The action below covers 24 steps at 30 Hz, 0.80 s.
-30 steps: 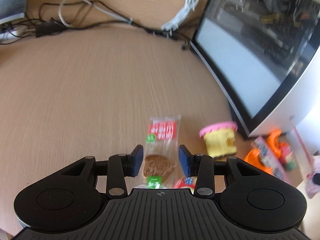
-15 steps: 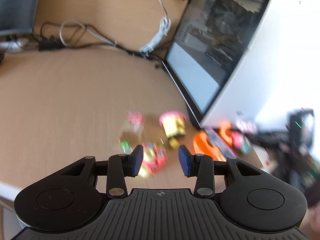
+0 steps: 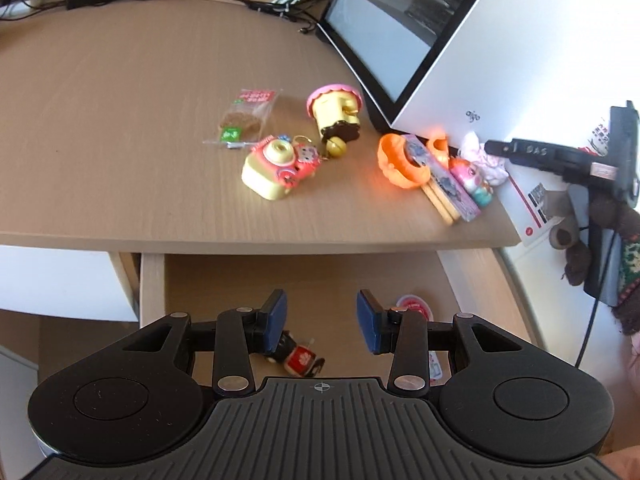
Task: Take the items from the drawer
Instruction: 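Carry the snack packet and plastic bag up and release them on the desk, then move both open tools back down toward the red round lid in the drawer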
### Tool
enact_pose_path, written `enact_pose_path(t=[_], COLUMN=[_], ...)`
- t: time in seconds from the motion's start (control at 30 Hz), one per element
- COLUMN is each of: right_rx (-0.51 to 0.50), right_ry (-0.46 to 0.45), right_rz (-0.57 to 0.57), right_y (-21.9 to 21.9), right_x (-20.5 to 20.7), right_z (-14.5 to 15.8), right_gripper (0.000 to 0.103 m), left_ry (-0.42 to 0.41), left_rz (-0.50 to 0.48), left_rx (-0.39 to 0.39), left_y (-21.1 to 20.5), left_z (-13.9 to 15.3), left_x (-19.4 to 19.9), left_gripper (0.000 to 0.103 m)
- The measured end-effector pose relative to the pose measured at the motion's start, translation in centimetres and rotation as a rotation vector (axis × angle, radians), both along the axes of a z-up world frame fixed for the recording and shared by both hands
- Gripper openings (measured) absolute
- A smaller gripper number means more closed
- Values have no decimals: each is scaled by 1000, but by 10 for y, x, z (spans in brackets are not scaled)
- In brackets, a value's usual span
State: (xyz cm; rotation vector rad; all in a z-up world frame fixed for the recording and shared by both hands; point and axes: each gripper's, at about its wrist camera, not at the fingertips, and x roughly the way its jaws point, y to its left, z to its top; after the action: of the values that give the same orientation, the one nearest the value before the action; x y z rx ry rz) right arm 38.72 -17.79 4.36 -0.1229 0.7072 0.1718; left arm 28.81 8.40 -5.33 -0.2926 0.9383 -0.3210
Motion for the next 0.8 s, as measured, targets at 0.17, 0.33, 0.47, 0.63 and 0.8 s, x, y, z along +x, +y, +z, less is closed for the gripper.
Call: enact_pose_path(t=[0.17, 0.33, 0.47, 0.63, 0.8], right_rx=[11, 41, 49, 81, 46], right_ry=[-38, -51, -31, 49, 168], right_rz=[11, 29, 39, 29, 80], right_y=[-4, -10, -16, -15, -11], right_x=[-20, -49, -74, -106, -132], right_z=[15, 27, 25, 7, -28], right_gripper=[54, 54, 55, 55, 55], left_ry=[35, 77, 126, 169, 214], left_rz=[-26, -39, -61, -82, -68], left_rx=[33, 107, 137, 169, 174], left_y=[-9, -19, -25, -35, -47], left_z=[-9, -22, -36, -52, -64], left_x=[-4, -5, -7, -8, 1], left_gripper=[42, 42, 42, 42, 42])
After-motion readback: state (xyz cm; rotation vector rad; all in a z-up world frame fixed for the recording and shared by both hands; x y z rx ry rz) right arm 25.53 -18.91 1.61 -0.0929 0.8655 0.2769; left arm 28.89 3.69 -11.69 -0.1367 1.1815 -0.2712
